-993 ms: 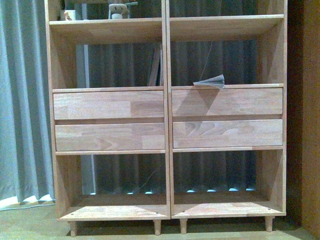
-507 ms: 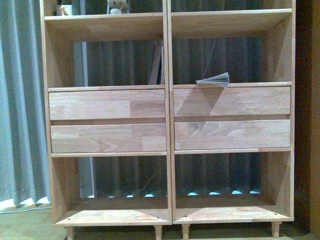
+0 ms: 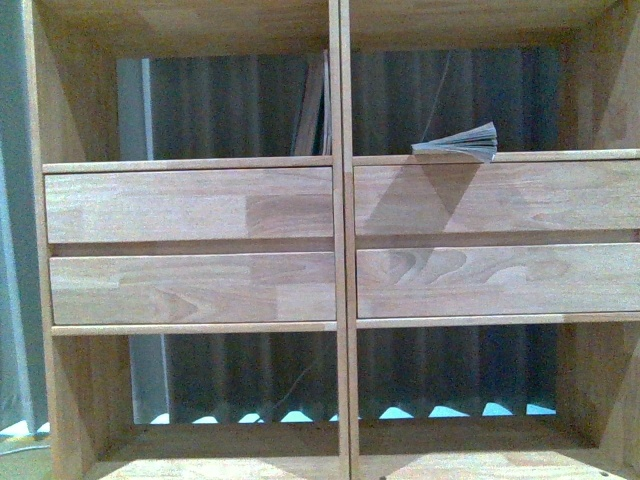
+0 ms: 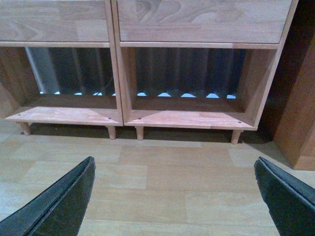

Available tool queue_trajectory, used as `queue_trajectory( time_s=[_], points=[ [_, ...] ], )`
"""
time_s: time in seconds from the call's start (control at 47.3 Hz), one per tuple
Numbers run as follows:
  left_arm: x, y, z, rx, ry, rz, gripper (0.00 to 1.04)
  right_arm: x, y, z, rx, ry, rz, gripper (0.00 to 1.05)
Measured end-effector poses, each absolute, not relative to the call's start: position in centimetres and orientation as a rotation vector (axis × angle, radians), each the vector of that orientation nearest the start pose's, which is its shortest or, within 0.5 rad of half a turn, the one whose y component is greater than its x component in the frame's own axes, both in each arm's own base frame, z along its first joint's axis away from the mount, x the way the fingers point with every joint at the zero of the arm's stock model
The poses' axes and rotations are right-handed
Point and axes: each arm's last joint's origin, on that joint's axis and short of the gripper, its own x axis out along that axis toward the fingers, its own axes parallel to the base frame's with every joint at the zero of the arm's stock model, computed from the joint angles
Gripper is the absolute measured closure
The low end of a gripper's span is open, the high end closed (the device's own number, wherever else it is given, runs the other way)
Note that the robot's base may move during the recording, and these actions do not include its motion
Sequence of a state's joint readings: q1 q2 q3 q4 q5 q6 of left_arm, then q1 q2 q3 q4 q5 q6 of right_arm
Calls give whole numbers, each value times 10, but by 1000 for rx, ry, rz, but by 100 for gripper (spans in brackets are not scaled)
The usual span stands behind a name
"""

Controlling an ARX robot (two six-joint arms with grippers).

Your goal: Organize books on shelf

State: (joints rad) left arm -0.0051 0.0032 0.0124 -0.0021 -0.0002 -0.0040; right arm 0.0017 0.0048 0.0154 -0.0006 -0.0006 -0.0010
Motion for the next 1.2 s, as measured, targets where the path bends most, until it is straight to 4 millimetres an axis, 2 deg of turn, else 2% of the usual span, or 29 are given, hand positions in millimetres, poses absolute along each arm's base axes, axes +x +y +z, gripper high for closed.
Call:
queue_trajectory(
  time_s=[1.204],
  points=[
    [97,0,167,-4,-7,-5,7,97,0,168,-1,-11,3,7]
  ],
)
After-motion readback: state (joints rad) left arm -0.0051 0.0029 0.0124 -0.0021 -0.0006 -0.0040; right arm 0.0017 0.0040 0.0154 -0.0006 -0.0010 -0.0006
